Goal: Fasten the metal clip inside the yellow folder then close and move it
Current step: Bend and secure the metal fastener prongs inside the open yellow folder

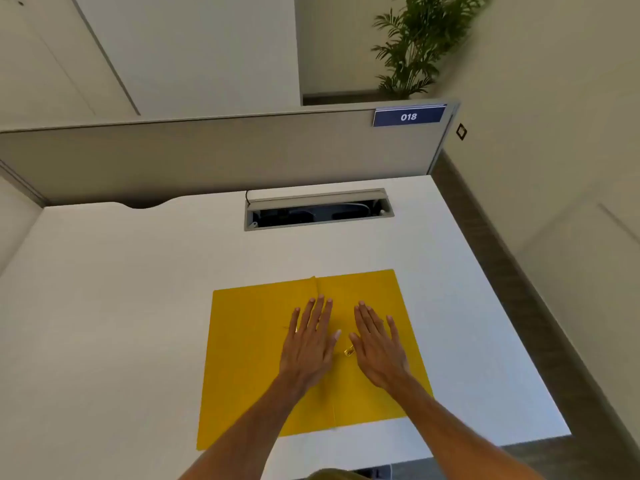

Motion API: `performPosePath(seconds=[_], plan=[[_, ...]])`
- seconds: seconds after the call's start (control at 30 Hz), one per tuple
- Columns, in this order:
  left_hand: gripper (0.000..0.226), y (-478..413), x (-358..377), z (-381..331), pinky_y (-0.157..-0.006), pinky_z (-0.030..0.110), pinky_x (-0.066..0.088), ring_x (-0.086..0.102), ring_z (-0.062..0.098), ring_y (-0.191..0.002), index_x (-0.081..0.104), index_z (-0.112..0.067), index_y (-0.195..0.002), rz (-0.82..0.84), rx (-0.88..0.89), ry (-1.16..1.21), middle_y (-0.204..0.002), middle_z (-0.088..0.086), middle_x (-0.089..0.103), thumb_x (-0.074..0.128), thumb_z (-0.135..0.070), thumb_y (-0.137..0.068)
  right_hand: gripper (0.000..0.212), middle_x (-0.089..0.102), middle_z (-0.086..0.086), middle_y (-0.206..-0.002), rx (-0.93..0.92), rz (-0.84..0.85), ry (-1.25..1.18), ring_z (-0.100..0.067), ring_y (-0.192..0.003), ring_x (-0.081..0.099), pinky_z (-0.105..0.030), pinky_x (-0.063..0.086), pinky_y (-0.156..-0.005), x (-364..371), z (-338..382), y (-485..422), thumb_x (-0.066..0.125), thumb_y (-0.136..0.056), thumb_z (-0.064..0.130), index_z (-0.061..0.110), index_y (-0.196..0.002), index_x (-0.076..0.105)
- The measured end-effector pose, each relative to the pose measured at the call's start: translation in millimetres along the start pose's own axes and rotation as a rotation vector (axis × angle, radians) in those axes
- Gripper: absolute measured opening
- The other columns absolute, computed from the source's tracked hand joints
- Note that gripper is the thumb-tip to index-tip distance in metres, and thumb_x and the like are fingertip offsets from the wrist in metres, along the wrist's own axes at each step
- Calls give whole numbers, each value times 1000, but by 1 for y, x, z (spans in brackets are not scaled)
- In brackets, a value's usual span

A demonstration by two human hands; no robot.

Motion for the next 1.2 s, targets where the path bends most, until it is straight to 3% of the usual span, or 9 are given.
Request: performPosePath(seconds=[0.17, 0.27, 0.33, 0.43, 0.53, 0.7, 0.93, 1.2], plan=[[67, 10, 31, -23, -139, 50, 3, -7, 21, -170, 10, -22, -173, 101, 118, -41, -183, 1, 6, 18, -53, -114, 63, -10, 2, -176, -19, 4, 75, -18, -165, -6, -48, -5, -133, 11, -19, 16, 15, -111, 42, 20, -168, -2], [57, 8, 36, -36, -139, 51, 9, 3, 24, -170, 38, -19, -164, 93, 184, -78, -176, 4, 32, 25, -43, -114, 61, 8, -1, -177, -58, -30, 98, -21, -165, 4, -45, -10, -129, 8, -29, 21, 18, -109, 33, 18, -167, 15], [49, 6, 38, -42, -139, 51, 12, 10, 26, -170, 47, -17, -157, 102, 190, -72, -169, 5, 42, 31, -37, -115, 54, 20, 1, -175, -55, -27, 92, -20, -164, 11, -47, 0, -133, 4, -36, 20, 28, -112, 24, 21, -165, 27], [42, 2, 40, -45, -136, 45, 22, 26, 26, -164, 45, -19, -155, 134, 144, -25, -165, 4, 43, 37, -30, -115, 52, 40, 1, -168, -72, -49, 62, -19, -160, 28, -46, 18, -134, -5, -37, 16, 44, -107, 11, 21, -158, 44], [35, -3, 38, -47, -124, 42, 36, 43, 24, -145, 47, -21, -147, 107, 103, 23, -151, 1, 51, 36, -31, -115, 50, 48, 2, -162, -69, -52, 43, -19, -156, 37, -44, 26, -131, -6, -37, 12, 47, -105, 8, 22, -153, 52], [30, -8, 40, -53, -114, 40, 41, 48, 23, -134, 50, -23, -141, 109, 76, 37, -142, -1, 53, 38, -32, -116, 34, 64, 1, -144, -18, -109, 17, -21, -141, 55, -43, 39, -121, -9, -41, 15, 53, -105, 13, 22, -136, 67], [28, -11, 47, -63, -112, 40, 41, 48, 23, -133, 49, -27, -142, 118, 41, 24, -141, -3, 53, 45, -29, -114, 22, 69, 3, -121, -7, -205, -14, -19, -123, 62, -35, 44, -109, -15, -50, 28, 51, -107, 17, 22, -114, 71], [31, -15, 46, -66, -113, 41, 41, 46, 24, -135, 49, -28, -143, 129, 4, 53, -143, -2, 52, 47, -34, -113, 26, 64, 3, -129, 18, -167, -44, -19, -133, 54, -35, 38, -113, -14, -55, 29, 43, -110, 24, 21, -119, 67]])
Point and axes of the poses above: each hand's wrist, its own y-axis away from the middle knuckle, its own x-axis out of the palm, z = x × y, the point moved 8 cm from there along -y, towards the middle knuckle
